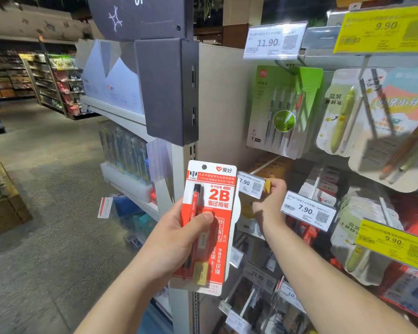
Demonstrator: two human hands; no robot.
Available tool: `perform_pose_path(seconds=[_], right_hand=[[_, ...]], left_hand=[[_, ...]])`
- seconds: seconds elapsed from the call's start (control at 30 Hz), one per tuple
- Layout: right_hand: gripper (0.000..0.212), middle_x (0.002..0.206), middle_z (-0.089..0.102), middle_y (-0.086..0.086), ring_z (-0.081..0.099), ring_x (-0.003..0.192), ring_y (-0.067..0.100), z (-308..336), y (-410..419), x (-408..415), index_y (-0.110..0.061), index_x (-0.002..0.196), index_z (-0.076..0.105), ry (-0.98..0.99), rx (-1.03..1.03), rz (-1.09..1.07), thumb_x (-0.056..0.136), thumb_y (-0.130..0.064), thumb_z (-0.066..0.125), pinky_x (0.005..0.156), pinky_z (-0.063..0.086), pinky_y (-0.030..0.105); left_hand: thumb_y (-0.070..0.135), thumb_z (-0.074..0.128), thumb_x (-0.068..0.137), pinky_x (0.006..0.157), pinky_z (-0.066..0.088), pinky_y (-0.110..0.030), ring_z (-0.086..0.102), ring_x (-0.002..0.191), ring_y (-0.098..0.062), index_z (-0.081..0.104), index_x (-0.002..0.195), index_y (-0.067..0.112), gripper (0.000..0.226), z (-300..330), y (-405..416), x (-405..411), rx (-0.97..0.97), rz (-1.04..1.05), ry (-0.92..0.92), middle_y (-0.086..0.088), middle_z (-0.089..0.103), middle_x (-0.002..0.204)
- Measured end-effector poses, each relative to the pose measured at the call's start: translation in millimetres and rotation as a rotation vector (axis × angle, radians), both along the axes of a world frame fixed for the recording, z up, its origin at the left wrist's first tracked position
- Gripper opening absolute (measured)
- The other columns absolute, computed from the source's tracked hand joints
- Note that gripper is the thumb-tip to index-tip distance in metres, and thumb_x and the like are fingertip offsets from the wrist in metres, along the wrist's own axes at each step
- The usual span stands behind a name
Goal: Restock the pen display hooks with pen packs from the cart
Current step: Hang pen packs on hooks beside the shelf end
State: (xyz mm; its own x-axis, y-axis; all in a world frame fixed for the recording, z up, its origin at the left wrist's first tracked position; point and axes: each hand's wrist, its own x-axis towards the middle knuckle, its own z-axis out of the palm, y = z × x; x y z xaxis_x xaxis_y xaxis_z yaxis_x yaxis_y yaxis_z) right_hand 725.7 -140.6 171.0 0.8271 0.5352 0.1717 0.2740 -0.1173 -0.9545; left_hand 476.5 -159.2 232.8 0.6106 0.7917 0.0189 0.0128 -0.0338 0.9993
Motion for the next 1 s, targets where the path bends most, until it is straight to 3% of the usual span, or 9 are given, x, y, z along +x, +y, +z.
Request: perform_pose_path(seconds=[0.1, 0.2, 0.33, 0.4, 0.47, 0.53, 0.67, 0.77, 1.0], right_hand=[[0.064, 0.131, 0.052, 0.007, 0.059, 0.115, 0.028, -6, -8, -6, -0.032, 0.13, 0.045, 0.093, 0.019, -0.102, 0.083, 0.001, 0.073, 0.09, 0.056, 0.043], [0.057, 0.153, 0.037, 0.017, 0.043, 0.138, 0.038, -16, -24, -22, -0.019, 0.149, 0.04, 0.082, -0.062, -0.149, 0.097, -0.015, 0.062, 0.11, 0.043, 0.055], [0.011, 0.112, 0.065, -0.005, 0.063, 0.113, 0.022, -11, -62, -48, -0.024, 0.114, 0.06, 0.114, -0.044, -0.055, 0.106, -0.024, 0.052, 0.084, 0.053, 0.036], [0.021, 0.092, 0.072, -0.017, 0.069, 0.097, 0.003, 3, -83, -62, -0.031, 0.103, 0.062, 0.209, 0.056, 0.09, 0.11, -0.034, 0.043, 0.074, 0.048, 0.024], [0.029, 0.089, 0.074, -0.024, 0.069, 0.089, -0.01, 17, -102, -75, -0.034, 0.108, 0.062, 0.339, 0.189, 0.286, 0.105, -0.052, 0.04, 0.071, 0.048, 0.014], [0.042, 0.094, 0.077, -0.015, 0.073, 0.092, -0.001, 21, -108, -76, -0.03, 0.113, 0.063, 0.322, 0.23, 0.376, 0.091, -0.06, 0.045, 0.068, 0.055, 0.014], [0.017, 0.093, 0.079, 0.002, 0.076, 0.09, 0.022, 20, -108, -72, -0.02, 0.103, 0.069, 0.304, 0.241, 0.275, 0.1, -0.034, 0.06, 0.08, 0.061, 0.035], [0.012, 0.098, 0.078, 0.012, 0.074, 0.089, 0.027, 10, -115, -65, -0.017, 0.103, 0.072, 0.416, 0.351, 0.201, 0.102, -0.024, 0.061, 0.086, 0.057, 0.044], [0.024, 0.092, 0.076, 0.018, 0.069, 0.079, 0.029, -10, -140, -36, -0.021, 0.084, 0.077, 0.48, 0.377, 0.112, 0.099, -0.009, 0.062, 0.085, 0.053, 0.046]], left_hand=[[0.035, 0.069, 0.09, 0.088, 0.058, -0.038, 0.077, 0.098, -0.022, 0.061, 0.126, 0.028, 0.037, -3, 1, -1, 0.005, -0.024, 0.004, -0.001, 0.079, 0.108], [0.038, 0.074, 0.084, 0.093, 0.057, -0.045, 0.077, 0.098, -0.022, 0.061, 0.126, 0.029, 0.045, -7, 1, 1, 0.005, -0.021, 0.006, 0.0, 0.079, 0.109], [0.034, 0.079, 0.083, 0.095, 0.056, -0.047, 0.077, 0.098, -0.021, 0.061, 0.126, 0.031, 0.047, -16, 3, 8, -0.021, -0.033, 0.025, 0.002, 0.079, 0.109], [0.034, 0.085, 0.081, 0.095, 0.056, -0.047, 0.077, 0.099, -0.022, 0.061, 0.125, 0.031, 0.05, -21, 3, 13, -0.021, -0.054, 0.049, 0.003, 0.079, 0.11], [0.029, 0.087, 0.078, 0.094, 0.057, -0.046, 0.077, 0.099, -0.023, 0.062, 0.124, 0.028, 0.052, -29, 3, 17, -0.016, -0.07, 0.064, 0.001, 0.079, 0.11], [0.026, 0.088, 0.077, 0.093, 0.057, -0.045, 0.077, 0.098, -0.024, 0.063, 0.122, 0.028, 0.052, -36, 2, 22, -0.006, -0.093, 0.091, 0.001, 0.079, 0.109], [0.043, 0.091, 0.073, 0.094, 0.057, -0.049, 0.077, 0.098, -0.025, 0.067, 0.115, 0.034, 0.049, -45, -1, 31, 0.005, -0.18, 0.111, -0.001, 0.079, 0.11], [0.062, 0.072, 0.087, 0.094, 0.057, -0.047, 0.077, 0.095, -0.013, 0.064, 0.118, 0.037, 0.041, -45, -3, 38, 0.018, -0.127, 0.122, 0.011, 0.079, 0.107], [0.029, 0.055, 0.074, 0.1, 0.051, -0.053, 0.07, 0.101, -0.021, 0.067, 0.112, 0.037, 0.041, -48, 10, 44, -0.001, -0.078, 0.156, 0.009, 0.078, 0.108]])
